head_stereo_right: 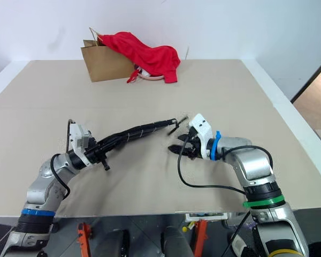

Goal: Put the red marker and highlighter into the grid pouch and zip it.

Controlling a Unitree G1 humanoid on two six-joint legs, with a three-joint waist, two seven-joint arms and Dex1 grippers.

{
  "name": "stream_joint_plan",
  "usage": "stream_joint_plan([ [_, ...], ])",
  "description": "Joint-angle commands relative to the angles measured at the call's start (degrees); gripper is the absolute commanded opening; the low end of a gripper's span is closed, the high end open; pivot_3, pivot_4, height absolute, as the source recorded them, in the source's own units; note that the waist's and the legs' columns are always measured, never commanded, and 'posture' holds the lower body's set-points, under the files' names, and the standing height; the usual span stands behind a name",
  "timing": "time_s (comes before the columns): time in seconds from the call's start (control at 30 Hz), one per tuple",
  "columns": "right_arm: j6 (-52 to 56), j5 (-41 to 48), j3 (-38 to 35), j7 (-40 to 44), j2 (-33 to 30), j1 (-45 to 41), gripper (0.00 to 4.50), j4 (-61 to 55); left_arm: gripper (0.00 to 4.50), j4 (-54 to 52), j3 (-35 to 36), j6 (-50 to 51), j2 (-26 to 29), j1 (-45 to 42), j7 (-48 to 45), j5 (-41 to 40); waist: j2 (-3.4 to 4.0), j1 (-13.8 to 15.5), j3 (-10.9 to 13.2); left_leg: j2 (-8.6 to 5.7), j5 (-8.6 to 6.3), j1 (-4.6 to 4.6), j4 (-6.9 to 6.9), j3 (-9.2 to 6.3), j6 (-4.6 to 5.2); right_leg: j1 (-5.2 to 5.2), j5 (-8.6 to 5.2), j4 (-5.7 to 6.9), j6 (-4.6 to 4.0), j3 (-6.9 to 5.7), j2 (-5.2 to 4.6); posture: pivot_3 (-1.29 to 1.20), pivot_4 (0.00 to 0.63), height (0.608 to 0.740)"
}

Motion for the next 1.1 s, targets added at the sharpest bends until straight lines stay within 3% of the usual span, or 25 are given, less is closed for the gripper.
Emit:
stream_joint_plan([
  [0.03,-2.3,2.7,-8.0,4.8,-6.8,3.6,3.33,-4.3,0.00,2.1,-0.5,-2.9,0.8,-3.7,-4.0,0.7,0.00,0.4,0.0,-0.05,0.00,-0.02,0.00,-0.02,0.00,0.01,-0.02,-0.01,0.03,-0.05,-0.05,0.00,0.150,0.740],
  [0.33,-3.7,7.0,-24.5,10.1,-17.2,19.9,3.33,-11.5,0.00,15.8,-3.6,-8.9,0.2,-13.1,-16.2,2.8,0.00,0.7,0.0,-0.08,-0.01,-0.03,0.02,-0.12,0.02,0.09,-0.02,-0.11,0.09,-0.15,-0.02,0.00,0.150,0.740],
  [0.57,-2.0,8.9,-26.9,5.8,-15.3,23.4,3.42,-15.4,2.82,20.1,-6.8,-7.6,0.8,-12.7,-25.2,3.3,0.00,-0.2,0.0,-0.06,0.00,0.07,0.03,-0.04,0.01,0.12,0.05,-0.09,0.08,-0.02,0.01,0.00,0.150,0.740],
  [0.7,-2.2,9.3,-26.3,4.9,-15.4,23.0,3.42,-14.5,4.44,16.8,-3.4,-4.0,0.6,-11.7,-19.4,1.7,-0.01,-0.1,0.0,-0.06,0.00,0.07,0.05,-0.06,0.01,0.15,0.05,-0.10,0.09,-0.03,-0.01,0.00,0.150,0.740],
  [0.83,-3.3,8.8,-25.4,4.6,-15.4,20.6,3.42,-10.8,4.44,7.6,1.3,10.9,7.0,-7.1,-14.1,-3.4,-0.01,-0.4,0.0,0.00,0.00,0.07,0.06,-0.03,0.01,0.14,0.05,-0.10,0.11,0.01,0.01,0.00,0.150,0.740],
  [1.0,-5.8,8.4,-25.6,2.9,-13.5,16.4,3.42,-4.0,4.44,0.9,9.6,21.5,10.5,-0.2,6.4,-0.2,-0.01,-0.2,0.0,0.05,-0.01,0.22,-0.01,-0.04,0.02,0.21,0.02,-0.05,0.04,-0.01,0.03,0.00,0.150,0.740],
  [1.1,-6.8,8.3,-25.7,1.7,-11.7,14.2,3.42,0.1,4.44,-2.9,14.4,26.7,12.3,3.6,12.7,-1.0,-0.10,-0.2,0.1,0.02,0.00,0.23,0.04,-0.04,0.01,0.26,0.04,-0.05,0.07,-0.03,-0.04,0.00,0.150,0.740],
])
